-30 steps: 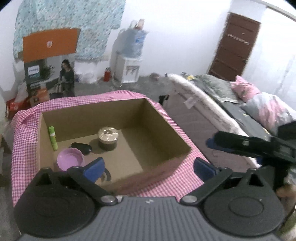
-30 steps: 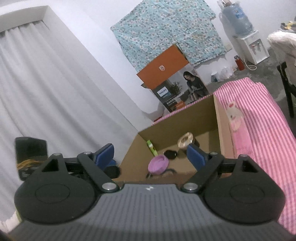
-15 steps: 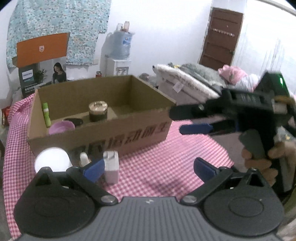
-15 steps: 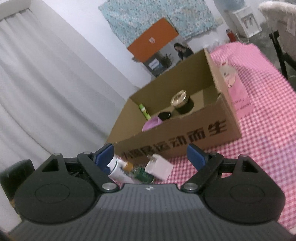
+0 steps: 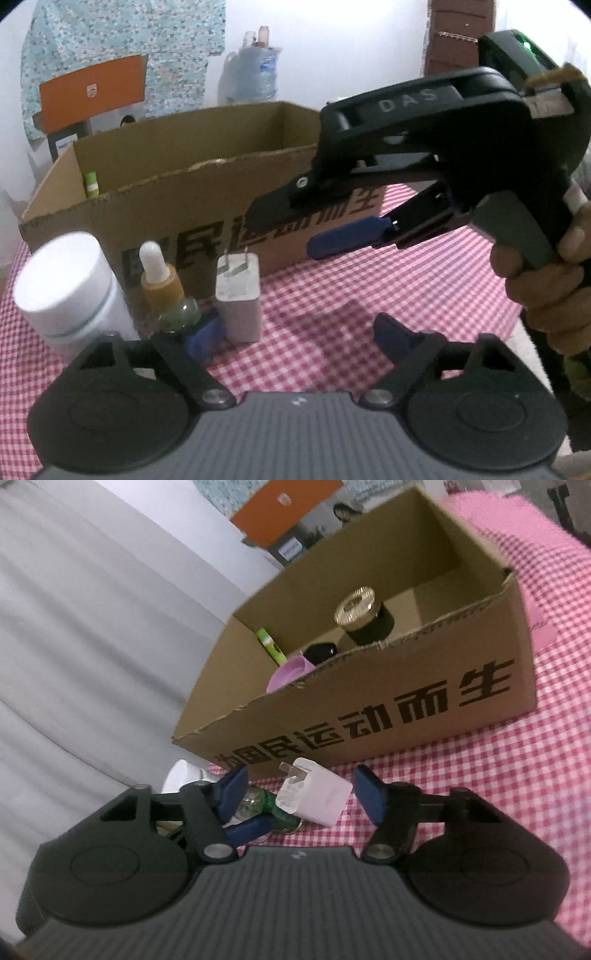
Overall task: Organize rigid objects
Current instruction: 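Move the right gripper back down onto the white plug adapter, then close the right gripper on the white plug adapter and lift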
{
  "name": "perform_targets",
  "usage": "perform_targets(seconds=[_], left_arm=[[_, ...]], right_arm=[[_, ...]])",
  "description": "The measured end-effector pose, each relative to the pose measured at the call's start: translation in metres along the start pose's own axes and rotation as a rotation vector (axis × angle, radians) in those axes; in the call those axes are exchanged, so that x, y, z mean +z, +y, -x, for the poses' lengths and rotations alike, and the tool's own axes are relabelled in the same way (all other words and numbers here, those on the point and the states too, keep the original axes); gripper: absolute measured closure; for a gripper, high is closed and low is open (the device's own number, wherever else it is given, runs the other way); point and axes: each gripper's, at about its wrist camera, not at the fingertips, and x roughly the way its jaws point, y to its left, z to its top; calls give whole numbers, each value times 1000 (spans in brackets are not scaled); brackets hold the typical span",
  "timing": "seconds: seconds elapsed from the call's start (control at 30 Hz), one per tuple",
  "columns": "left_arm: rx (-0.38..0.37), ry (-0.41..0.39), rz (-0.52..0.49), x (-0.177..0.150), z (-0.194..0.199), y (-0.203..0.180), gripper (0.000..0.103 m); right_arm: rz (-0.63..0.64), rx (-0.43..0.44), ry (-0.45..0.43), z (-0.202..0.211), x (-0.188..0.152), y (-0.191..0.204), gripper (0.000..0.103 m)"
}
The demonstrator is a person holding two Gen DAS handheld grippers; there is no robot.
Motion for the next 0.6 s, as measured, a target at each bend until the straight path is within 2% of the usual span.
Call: perform_targets(seconds=[0.07,0.37,0.43,0.53,0.6], left_arm=[[12,4,1,-2,-6,2,20],[54,-30,36,0,-20,8,28],[49,-37,61,2,-21,11,33],[62,-44,78,5,-25,13,47],[71,-48,89,7,-27,14,52]], right_arm=[[-5,-4,29,-12,3,-2,50],[-6,-1,100,-34,9,-5,54],[-5,-3,108,-38,11,-5,56],[-8,4,118,-41,12,-5,58],[-13,12,126,-43,12,-6,61]])
